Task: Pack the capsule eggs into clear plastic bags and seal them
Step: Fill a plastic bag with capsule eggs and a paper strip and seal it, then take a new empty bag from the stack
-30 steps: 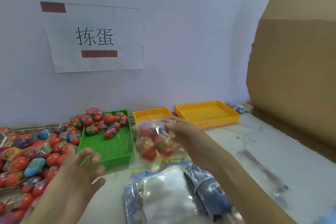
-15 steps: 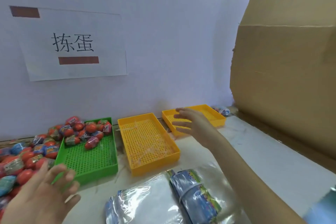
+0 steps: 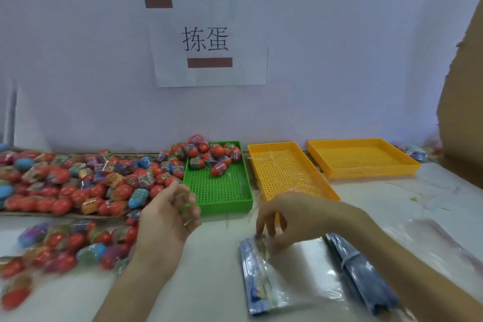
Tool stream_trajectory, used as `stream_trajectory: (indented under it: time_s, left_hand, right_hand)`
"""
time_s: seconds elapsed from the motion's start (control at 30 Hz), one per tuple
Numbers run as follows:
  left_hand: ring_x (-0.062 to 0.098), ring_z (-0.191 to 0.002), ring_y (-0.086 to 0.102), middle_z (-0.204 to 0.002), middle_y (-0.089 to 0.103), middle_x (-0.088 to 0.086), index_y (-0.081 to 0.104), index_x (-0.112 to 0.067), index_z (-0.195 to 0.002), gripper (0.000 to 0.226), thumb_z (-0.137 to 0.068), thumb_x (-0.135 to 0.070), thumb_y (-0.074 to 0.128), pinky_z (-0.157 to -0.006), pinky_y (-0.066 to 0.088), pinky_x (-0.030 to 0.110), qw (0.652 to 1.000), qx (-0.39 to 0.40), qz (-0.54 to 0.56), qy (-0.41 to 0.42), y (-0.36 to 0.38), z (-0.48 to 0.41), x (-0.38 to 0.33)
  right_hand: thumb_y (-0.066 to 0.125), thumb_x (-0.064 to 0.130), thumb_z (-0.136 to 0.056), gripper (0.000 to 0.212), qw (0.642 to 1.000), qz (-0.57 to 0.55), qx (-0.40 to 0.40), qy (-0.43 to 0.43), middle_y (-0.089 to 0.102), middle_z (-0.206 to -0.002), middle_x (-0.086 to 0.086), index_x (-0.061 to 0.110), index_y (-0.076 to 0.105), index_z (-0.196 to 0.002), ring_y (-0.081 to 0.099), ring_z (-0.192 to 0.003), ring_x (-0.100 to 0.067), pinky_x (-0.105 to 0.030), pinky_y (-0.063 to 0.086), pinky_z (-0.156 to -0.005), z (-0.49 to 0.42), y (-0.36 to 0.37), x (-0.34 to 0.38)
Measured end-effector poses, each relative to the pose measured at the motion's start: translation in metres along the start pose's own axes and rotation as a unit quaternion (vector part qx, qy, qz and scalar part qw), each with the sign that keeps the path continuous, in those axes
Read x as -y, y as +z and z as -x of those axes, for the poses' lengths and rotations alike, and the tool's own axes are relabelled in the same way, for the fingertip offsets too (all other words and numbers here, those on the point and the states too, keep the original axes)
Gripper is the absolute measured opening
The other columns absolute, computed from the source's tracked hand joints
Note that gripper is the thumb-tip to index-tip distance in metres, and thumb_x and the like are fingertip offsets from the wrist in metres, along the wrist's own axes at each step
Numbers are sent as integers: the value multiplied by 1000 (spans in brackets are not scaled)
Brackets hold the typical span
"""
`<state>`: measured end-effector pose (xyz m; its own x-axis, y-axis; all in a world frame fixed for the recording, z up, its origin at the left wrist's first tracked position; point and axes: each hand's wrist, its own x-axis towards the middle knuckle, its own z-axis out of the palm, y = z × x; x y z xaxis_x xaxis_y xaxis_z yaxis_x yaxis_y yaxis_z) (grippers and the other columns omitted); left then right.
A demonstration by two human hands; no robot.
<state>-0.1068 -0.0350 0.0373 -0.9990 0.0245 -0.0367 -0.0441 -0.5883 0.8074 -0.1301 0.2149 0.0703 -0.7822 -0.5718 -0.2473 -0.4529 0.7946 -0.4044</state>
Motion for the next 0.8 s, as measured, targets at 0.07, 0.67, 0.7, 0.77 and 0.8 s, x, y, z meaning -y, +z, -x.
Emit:
stream_trajectory:
  time_s: [0.07, 0.67, 0.7, 0.77, 0.8]
  left_hand:
    - [14, -57, 50, -68, 54, -2, 58, -21, -75, 17, -81, -37, 60, -61, 39, 29, 1000, -5, -12, 1, 2, 2, -1]
    - [15, -95, 74, -110, 76, -6, 66, -27, -119, 42, -82, -44, 78, -82, 58, 33, 927, 116, -355, -41, 9, 6, 21]
    - [16, -90, 74, -105, 77, -4, 68, -23, -115, 32, -88, -36, 77, -80, 57, 33, 928, 104, -358, -22, 10, 6, 22]
    - [19, -75, 73, -88, 78, 2, 72, -13, -103, 10, -95, -15, 68, -72, 56, 32, 933, 63, -354, 33, 9, 4, 21]
    - [19, -69, 72, -81, 77, 6, 73, -10, -99, 9, -96, -9, 64, -68, 56, 29, 937, 40, -344, 53, 7, 3, 20]
  right_hand:
    - [78, 36, -82, 28, 999, 39, -26, 5, 65, -92, 18, 33, 71, -108, 55, -74, 4, -18, 44, -66, -3, 13, 1]
    - [80, 26, -84, 11, 912, -46, -396, -96, 66, -77, 18, 27, 71, -78, 55, -81, -4, -22, 44, -75, -29, 3, 39]
    - [80, 24, -84, 9, 897, -87, -420, -110, 66, -78, 18, 26, 72, -81, 58, -81, -6, -20, 44, -74, -32, 6, 44]
    - [78, 23, -87, 6, 870, -154, -453, -118, 68, -81, 19, 25, 74, -90, 62, -84, -8, -17, 46, -73, -36, 15, 49]
    - [78, 24, -87, 12, 861, -171, -465, -114, 68, -85, 18, 27, 73, -97, 62, -87, -8, -19, 47, -74, -38, 19, 49]
